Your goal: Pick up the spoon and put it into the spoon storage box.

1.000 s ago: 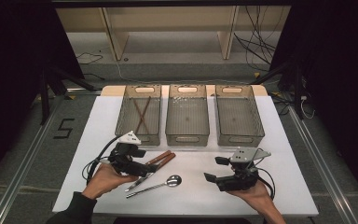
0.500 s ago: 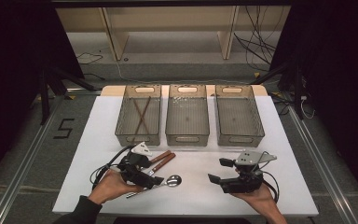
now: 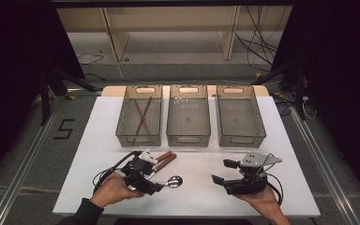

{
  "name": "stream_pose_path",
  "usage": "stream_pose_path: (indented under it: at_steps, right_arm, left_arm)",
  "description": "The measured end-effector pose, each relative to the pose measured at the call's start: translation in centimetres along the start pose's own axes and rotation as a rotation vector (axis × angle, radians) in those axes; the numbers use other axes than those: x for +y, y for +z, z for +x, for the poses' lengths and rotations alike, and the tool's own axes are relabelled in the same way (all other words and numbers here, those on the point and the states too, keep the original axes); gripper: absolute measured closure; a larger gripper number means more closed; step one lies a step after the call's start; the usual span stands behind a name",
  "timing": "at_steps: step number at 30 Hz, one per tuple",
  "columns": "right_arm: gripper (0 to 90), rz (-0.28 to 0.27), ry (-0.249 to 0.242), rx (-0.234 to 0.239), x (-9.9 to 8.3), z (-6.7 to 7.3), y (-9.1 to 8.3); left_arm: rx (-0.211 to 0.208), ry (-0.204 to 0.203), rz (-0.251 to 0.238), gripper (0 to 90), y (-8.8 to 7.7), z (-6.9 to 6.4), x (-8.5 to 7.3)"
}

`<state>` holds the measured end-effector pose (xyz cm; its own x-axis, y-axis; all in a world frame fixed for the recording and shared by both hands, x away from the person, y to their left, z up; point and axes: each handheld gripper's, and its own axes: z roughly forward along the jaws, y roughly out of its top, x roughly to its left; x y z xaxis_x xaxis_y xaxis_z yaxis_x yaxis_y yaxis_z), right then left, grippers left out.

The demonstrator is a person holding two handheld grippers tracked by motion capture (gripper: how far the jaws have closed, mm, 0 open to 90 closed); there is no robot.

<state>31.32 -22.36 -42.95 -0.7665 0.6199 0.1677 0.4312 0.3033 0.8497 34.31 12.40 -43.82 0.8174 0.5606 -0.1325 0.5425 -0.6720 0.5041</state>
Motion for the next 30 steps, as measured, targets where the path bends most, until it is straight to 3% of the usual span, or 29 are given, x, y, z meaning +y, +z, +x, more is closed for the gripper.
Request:
stream_pose_path:
  at_steps: [4, 14, 22, 25, 30]
  right_arm:
    - [26.8, -0.010, 0.007, -0.005, -0.3, -0.1, -0.3]
    - [26.1, -0.028, 0.031, -0.033, -1.3, -0.1, -1.4]
    - [26.1, -0.026, 0.038, -0.035, -1.7, 0.0, -1.6]
    - [26.1, -0.021, 0.038, -0.033, -1.7, 0.1, -1.5]
    - [26.1, -0.020, 0.037, -0.030, -1.7, 0.1, -1.4]
  left_arm:
    - [0.005, 0.023, 0.031, 33.6, 0.3, -0.2, -0.1]
    - [-0.014, 0.037, 0.067, 39.8, 0.8, -0.4, -0.3]
    - [0.010, 0.072, 0.158, 49.1, 1.3, -0.6, -0.2]
    - [0.002, 0.049, 0.180, 52.5, 1.8, -0.4, -0.1]
    - [0.016, 0.043, 0.237, 57.9, 2.5, 0.1, -0.1]
